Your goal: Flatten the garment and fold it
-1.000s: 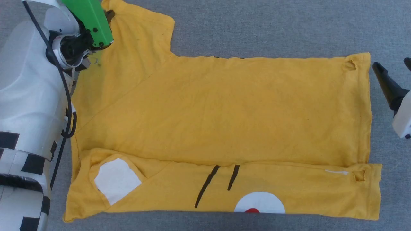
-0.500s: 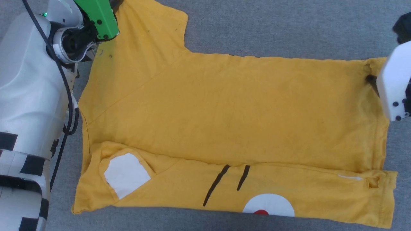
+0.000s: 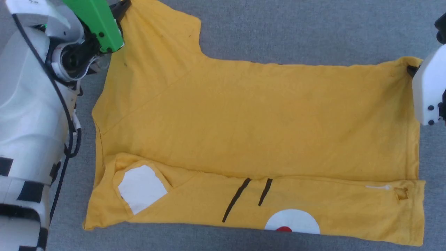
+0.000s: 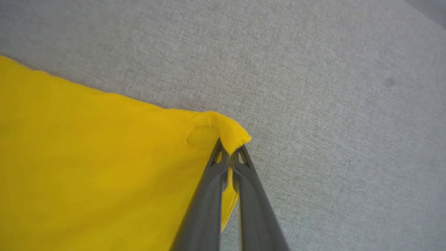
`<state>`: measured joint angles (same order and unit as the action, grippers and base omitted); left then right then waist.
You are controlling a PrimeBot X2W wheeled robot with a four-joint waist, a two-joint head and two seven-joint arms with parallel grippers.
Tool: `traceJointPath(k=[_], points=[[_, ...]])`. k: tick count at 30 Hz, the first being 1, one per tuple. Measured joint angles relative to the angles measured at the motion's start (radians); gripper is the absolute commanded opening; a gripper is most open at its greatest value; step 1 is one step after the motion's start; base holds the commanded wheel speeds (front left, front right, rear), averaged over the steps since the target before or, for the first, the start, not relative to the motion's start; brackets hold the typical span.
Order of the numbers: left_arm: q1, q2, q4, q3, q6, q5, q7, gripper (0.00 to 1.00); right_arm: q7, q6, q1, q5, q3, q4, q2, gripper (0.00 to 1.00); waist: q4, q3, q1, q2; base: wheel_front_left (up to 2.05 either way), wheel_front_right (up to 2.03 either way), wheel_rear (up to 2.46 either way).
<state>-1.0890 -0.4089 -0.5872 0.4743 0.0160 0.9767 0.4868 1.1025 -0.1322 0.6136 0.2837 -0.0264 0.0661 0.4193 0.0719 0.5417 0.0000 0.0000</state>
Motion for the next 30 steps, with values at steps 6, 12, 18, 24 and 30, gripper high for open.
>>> traceJointPath(k=[6, 12, 18, 24, 30], points=[[0.083, -0.056, 0.072, -0.037, 0.026, 0.016, -0.050, 0.00, -0.118, 0.000, -0.058, 0.003, 0.036, -0.043, -0.039, 0.00, -0.004, -0.082, 0.0000, 0.0000, 0.00, 0.00, 0.00], [0.245, -0.099, 0.190, -0.053, 0.021, 0.054, -0.076, 0.00, -0.194, 0.000, -0.172, 0.019, 0.081, -0.076, -0.081, 0.00, -0.007, -0.190, -0.0001, 0.0000, 0.00, 0.00, 0.00], [0.436, -0.119, 0.320, -0.079, -0.019, 0.091, -0.106, 0.00, -0.221, 0.000, -0.293, 0.043, 0.108, -0.084, -0.114, 0.00, -0.007, -0.296, -0.0001, 0.0000, 0.00, 0.00, 0.00], [0.643, -0.134, 0.456, -0.118, -0.078, 0.137, -0.149, 0.00, -0.231, 0.000, -0.412, 0.057, 0.146, -0.079, -0.146, 0.00, -0.005, -0.389, -0.0001, 0.0000, 0.00, 0.00, 0.00], [0.809, -0.139, 0.549, -0.150, -0.123, 0.185, -0.186, 0.00, -0.230, 0.000, -0.490, 0.061, 0.162, -0.069, -0.170, 0.00, -0.006, -0.444, -0.0001, 0.0000, 0.00, 0.00, 0.00]])
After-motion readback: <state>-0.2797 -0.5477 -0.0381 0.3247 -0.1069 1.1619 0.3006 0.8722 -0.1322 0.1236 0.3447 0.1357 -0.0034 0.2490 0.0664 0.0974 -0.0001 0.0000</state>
